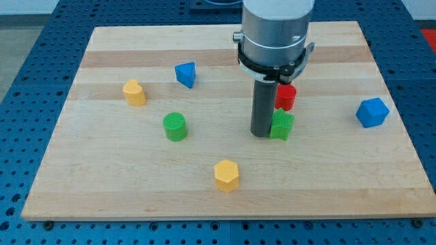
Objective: Push yellow hexagon diagonal to green circle
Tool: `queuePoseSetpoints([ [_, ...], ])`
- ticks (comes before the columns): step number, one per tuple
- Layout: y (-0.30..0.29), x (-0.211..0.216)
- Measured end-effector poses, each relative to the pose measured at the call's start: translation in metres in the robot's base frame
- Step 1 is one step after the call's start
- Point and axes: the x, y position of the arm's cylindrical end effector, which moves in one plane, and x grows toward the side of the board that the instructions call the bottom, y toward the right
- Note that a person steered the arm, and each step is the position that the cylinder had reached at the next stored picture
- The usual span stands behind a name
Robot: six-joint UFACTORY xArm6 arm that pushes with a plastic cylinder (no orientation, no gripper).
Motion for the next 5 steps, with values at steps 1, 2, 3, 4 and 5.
queuePoseSetpoints([
  [1,0.0,0.01],
  [2,0.0,0.044],
  [3,0.002,0.064],
  [4,0.003,0.091],
  [5,0.0,0.117],
])
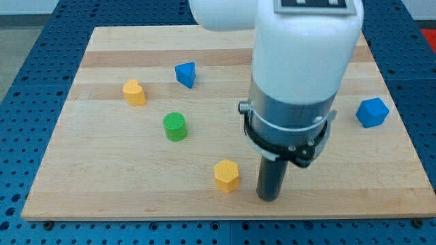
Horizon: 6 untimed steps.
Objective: Push yellow hexagon diagonal to green circle
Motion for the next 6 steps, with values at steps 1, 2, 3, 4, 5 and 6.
queuePoseSetpoints([
  [1,-0.013,0.003],
  [2,-0.03,0.006],
  [3,-0.052,0.006],
  [4,-0.056,0.004],
  [5,-0.056,-0.006],
  [6,-0.05,-0.022],
])
